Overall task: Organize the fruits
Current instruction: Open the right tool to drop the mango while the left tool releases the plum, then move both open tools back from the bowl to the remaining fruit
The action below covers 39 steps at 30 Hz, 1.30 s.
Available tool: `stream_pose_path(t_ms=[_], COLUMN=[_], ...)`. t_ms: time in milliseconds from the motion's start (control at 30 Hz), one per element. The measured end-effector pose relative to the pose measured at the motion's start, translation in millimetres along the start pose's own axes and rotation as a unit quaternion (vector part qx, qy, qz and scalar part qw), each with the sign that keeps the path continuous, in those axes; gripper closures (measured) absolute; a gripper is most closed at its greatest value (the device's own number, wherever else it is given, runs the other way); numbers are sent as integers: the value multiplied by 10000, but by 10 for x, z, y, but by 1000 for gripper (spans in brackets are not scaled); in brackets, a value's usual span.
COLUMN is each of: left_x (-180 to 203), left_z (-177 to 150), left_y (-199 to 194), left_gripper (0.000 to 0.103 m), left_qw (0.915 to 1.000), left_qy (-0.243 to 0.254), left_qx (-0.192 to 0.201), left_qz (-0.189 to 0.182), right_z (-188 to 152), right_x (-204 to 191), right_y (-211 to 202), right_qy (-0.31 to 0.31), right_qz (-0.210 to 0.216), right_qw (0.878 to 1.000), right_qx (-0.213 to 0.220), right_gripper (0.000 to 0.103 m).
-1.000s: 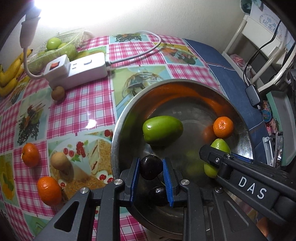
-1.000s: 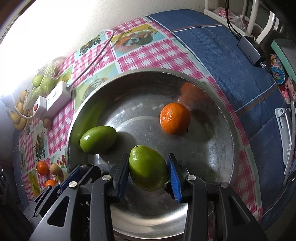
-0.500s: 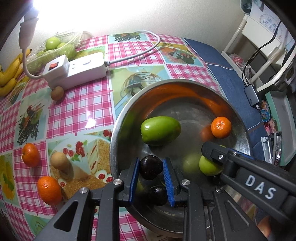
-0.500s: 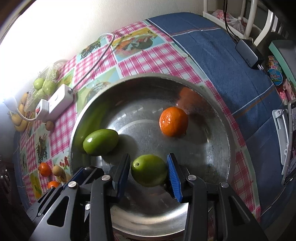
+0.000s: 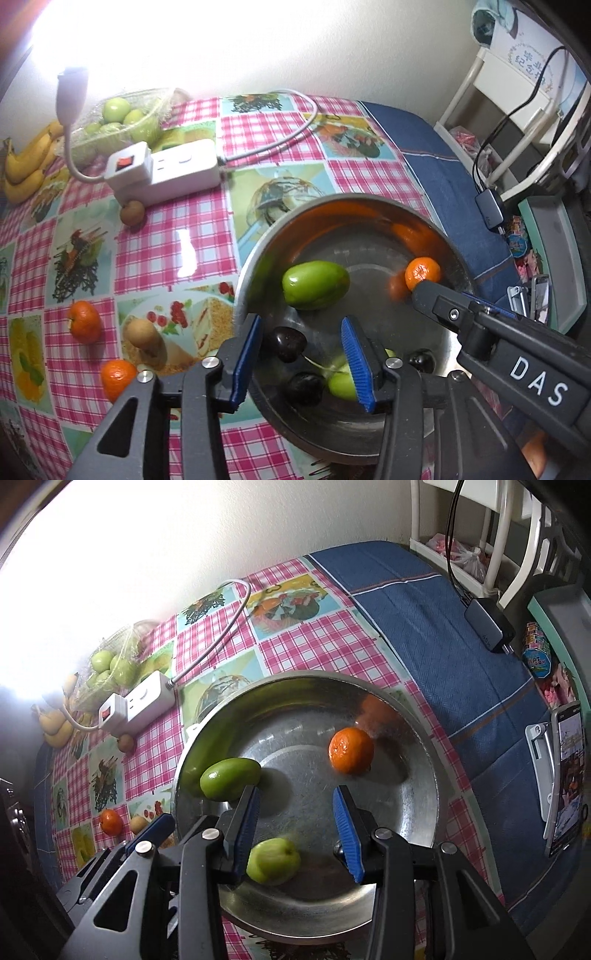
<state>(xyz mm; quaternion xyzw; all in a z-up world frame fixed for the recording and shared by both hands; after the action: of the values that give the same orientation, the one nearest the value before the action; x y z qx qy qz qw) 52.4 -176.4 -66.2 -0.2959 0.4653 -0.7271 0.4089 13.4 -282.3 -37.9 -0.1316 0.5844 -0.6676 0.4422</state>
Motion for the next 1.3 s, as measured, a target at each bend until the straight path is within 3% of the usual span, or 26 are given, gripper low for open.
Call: stream_pose_path(t_ms=[467,500,600,767,833,933,1300], left_x=[-726,-779,-923,-1118,-1149,-1185,-1312], left_z=[31,30,20,-21,-32,-39,-35], left_y=[-76,-79,-85,-55,-39,-33,-57], left_gripper=[38,38,30,15,10,3,0], left_qw=[9944,9935,9909,9866,9858,9848,9822], left_qy=[-719,-762,-901,-1143,-1171,-1195,-1388], left_qx=[-44,-43,-43,-84,-92,-83,-47], left_qz=[775,842,997,1157,1199,1255,1266], right_z=[-57,-64,-91,-144,-169,-182,-165], right_x=[-25,-35,-59,-98,-112,-138,-213], right_y=[80,92,136,237,267,289,260], right_qy=[-90,-107,-172,-279,-339,-430,-593], right_qz=[-63,-60,-71,-98,-134,-186,-193], right_qw=[9998,9997,9995,9986,9982,9977,9975], right_qx=[-173,-191,-263,-432,-486,-493,-329], right_gripper=[60,58,33,32,22,18,1])
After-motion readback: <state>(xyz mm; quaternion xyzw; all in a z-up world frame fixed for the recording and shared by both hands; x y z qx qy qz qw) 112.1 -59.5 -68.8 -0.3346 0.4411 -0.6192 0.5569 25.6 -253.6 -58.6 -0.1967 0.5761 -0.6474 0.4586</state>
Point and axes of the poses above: each gripper's, at about its wrist camera, not at the fingertips, and y roughly the way its jaws point, x to its right, z to its top, the point moved 8 cm from there along y, roughly the way its jaws point, and after that the axes turned 9 degrees about z, right-handed, at the moved point
